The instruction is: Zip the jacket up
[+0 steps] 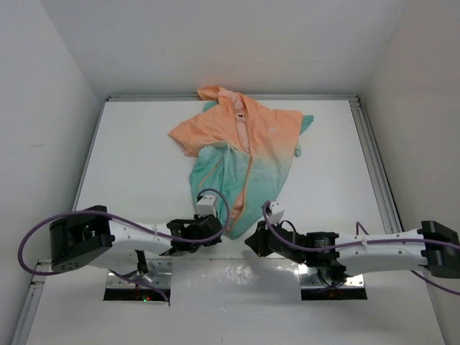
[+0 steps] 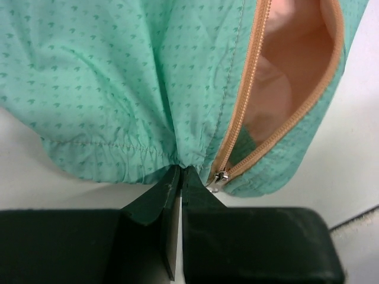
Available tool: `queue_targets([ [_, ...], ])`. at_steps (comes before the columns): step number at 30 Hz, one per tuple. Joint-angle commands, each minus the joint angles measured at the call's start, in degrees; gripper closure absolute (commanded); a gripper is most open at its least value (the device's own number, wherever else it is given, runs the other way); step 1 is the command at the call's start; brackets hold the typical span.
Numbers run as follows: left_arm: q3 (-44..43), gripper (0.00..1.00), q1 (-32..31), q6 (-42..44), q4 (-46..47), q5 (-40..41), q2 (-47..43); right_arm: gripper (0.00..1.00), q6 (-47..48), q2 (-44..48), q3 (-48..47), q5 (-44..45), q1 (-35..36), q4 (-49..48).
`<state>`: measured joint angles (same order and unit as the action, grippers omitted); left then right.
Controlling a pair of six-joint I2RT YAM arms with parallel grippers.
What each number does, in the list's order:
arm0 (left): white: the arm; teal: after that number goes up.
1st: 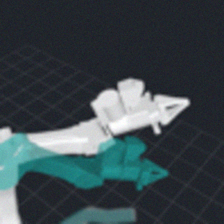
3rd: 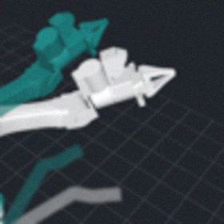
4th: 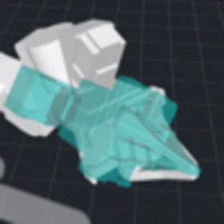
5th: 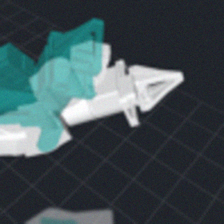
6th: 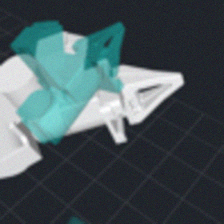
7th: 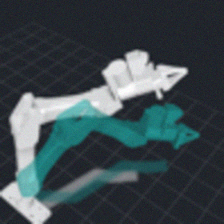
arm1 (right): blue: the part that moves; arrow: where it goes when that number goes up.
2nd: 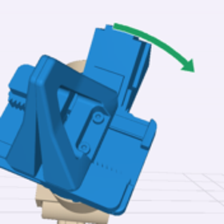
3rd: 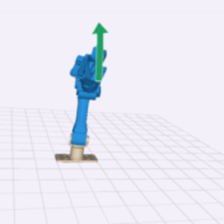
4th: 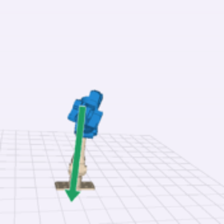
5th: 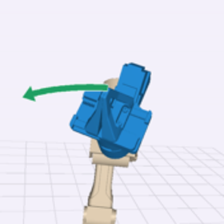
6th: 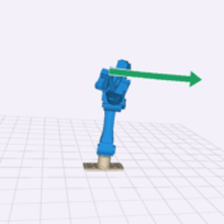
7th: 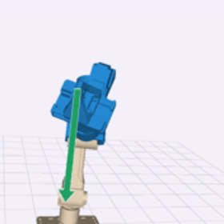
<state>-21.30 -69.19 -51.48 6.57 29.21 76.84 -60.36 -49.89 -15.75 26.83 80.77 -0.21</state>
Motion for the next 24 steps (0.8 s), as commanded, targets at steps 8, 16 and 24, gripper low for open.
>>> queue_targets([
  [8,-1.2,1.0,-0.6,2.2,-5.9,-7.4,-14.8,1.0,8.1,-9.4,-8.8,-3.2,0.1,-5.8],
  [16,0.1,1.0,-0.5,1.4,-6.0,-9.8,-18.7,0.82,7.8,-13.0,-9.7,-1.5,0.1,-9.1],
  [24,-0.1,1.0,-0.5,1.9,-5.3,-11.5,-21.8,0.8,5.7,-13.9,-11.6,1.9,0.1,-4.0],
])
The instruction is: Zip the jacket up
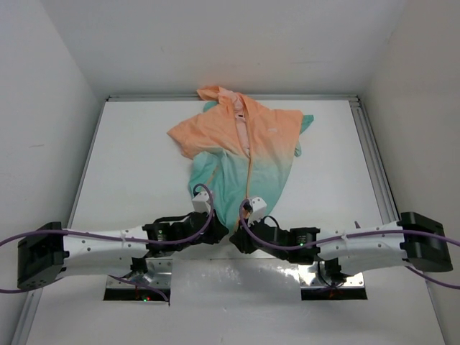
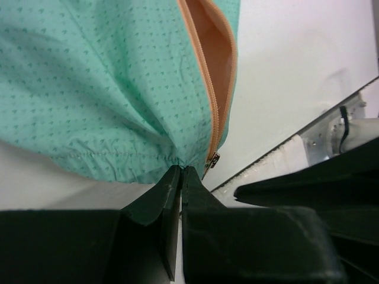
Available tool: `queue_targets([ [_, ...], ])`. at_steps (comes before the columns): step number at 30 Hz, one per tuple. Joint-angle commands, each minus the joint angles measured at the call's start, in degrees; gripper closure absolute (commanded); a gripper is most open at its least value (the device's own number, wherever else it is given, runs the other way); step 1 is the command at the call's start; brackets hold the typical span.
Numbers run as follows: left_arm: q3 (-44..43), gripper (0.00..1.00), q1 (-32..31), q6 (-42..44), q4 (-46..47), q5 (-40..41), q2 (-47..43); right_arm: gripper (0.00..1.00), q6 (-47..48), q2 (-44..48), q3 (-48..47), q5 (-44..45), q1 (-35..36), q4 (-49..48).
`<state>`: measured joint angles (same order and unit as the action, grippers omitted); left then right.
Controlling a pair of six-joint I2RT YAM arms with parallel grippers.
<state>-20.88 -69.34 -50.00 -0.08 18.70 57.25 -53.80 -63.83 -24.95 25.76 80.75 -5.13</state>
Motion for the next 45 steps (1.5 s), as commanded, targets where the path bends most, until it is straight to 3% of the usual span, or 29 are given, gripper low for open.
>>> queue_targets([
  [1,-0.5,1.0,-0.3,0.4,1.5,-1.3,-2.5,0.79,-1.0,-0.2,-2.6,3.2,0.1,1.0],
  [12,-0.3,1.0,-0.4,0.4,1.1,-1.2,-3.6,0.77,-0.6,-5.0,-7.4,7.6,0.0,9.0],
  [17,-0.2,1.0,-0.3,0.4,1.6,-1.1,-3.1,0.7,0.0,-6.7,-9.5,6.7,0.0,11.6],
  [35,0.8,1.0,-0.3,-0.1,3.2,-2.4,-2.8,0.68,1.9,-13.8,-16.4,4.6,0.1,16.7],
  [45,1.6,1.0,-0.3,-0.5,3.8,-3.2,-4.3,0.7,1.2,-15.4,-18.3,8.5,0.2,20.2],
])
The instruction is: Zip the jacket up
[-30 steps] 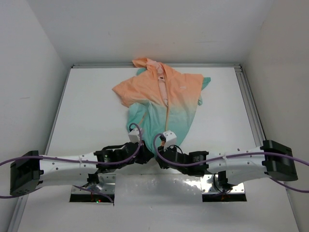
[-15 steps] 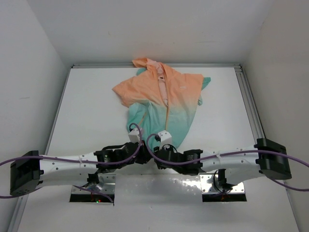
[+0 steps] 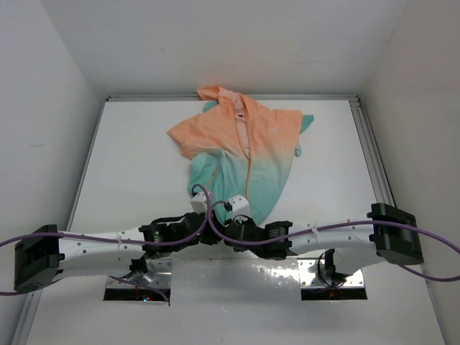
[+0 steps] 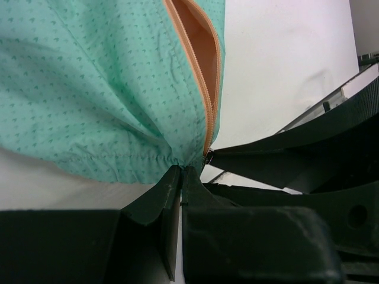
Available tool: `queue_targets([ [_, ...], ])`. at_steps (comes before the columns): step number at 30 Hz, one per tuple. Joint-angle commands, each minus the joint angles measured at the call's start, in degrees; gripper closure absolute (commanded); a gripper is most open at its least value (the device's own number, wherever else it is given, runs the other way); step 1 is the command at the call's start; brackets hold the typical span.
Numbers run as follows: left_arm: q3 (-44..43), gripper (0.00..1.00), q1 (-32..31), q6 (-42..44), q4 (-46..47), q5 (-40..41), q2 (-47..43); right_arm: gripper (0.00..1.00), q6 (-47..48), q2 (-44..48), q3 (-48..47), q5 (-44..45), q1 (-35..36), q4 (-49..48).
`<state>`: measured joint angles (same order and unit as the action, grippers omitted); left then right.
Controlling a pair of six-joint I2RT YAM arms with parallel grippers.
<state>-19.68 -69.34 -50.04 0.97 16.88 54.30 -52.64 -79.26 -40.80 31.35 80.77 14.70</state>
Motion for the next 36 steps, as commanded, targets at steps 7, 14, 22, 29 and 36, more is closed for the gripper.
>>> queue_targets([
  [7,1.1,1.0,-0.4,-1.0,3.0,-2.1,-1.6,0.76,-0.3,-0.2,-2.7,4.0,0.3,0.3],
  [14,1.5,1.0,-0.3,-1.0,3.0,-2.1,-1.9,0.89,-0.9,0.8,-3.1,5.6,1.3,1.7],
  [22,1.2,1.0,-0.4,-0.8,1.9,-1.5,-1.8,0.99,-1.5,3.4,-3.0,7.8,2.6,3.3],
  [29,0.1,1.0,-0.4,-0.6,2.2,-2.3,-2.1,0.7,4.1,2.9,-0.6,1.1,4.9,-3.7],
  [36,-1.9,1.0,-0.3,-0.5,0.8,-1.3,-1.7,0.61,1.9,-2.0,-8.3,9.8,8.8,10.5],
])
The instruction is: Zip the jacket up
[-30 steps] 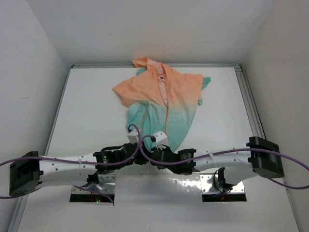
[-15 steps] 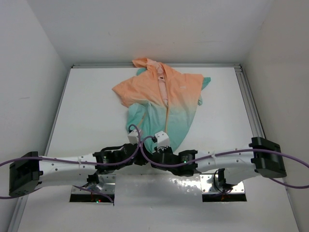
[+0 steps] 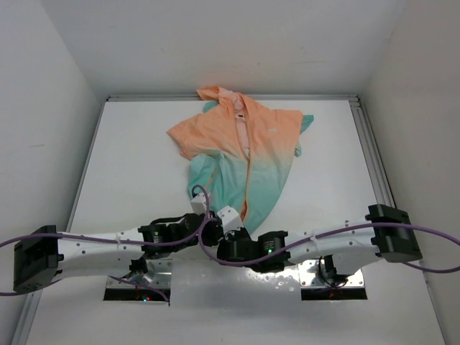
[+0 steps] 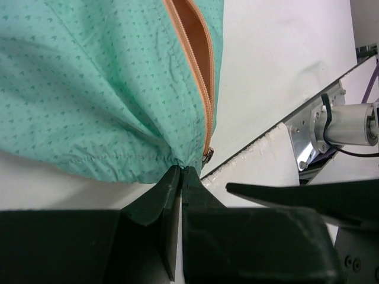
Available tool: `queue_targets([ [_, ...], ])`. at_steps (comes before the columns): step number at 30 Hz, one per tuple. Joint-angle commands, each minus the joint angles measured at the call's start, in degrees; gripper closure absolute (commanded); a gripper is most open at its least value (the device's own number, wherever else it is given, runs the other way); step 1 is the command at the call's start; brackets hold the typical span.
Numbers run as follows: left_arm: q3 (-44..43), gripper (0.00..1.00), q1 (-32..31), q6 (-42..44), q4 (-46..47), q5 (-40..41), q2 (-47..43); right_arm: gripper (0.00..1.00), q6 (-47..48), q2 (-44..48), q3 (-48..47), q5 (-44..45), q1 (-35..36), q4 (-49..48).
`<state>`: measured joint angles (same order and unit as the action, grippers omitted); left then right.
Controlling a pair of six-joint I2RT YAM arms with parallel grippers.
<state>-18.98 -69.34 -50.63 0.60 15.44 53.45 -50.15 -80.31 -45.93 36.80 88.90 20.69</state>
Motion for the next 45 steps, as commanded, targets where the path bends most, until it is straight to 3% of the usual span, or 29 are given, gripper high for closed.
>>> queue_targets([
  [1,-2.4,1.0,-0.3,0.0,1.4,0.2,-1.0,0.62,-1.0,-1.1,-3.2,4.9,0.8,4.7],
  [28,-1.8,1.0,-0.3,-1.0,0.0,-1.4,-4.6,0.66,-1.6,-5.0,-3.2,13.9,1.0,1.0],
  [38,-0.4,1.0,-0.3,-1.4,-0.2,-1.6,-4.6,0.92,-1.8,-1.9,-3.1,13.4,1.0,1.2],
  [45,-0.1,1.0,-0.3,-1.6,-0.3,-1.9,-5.2,1.0,-2.9,-1.2,-3.1,14.0,1.1,3.0],
])
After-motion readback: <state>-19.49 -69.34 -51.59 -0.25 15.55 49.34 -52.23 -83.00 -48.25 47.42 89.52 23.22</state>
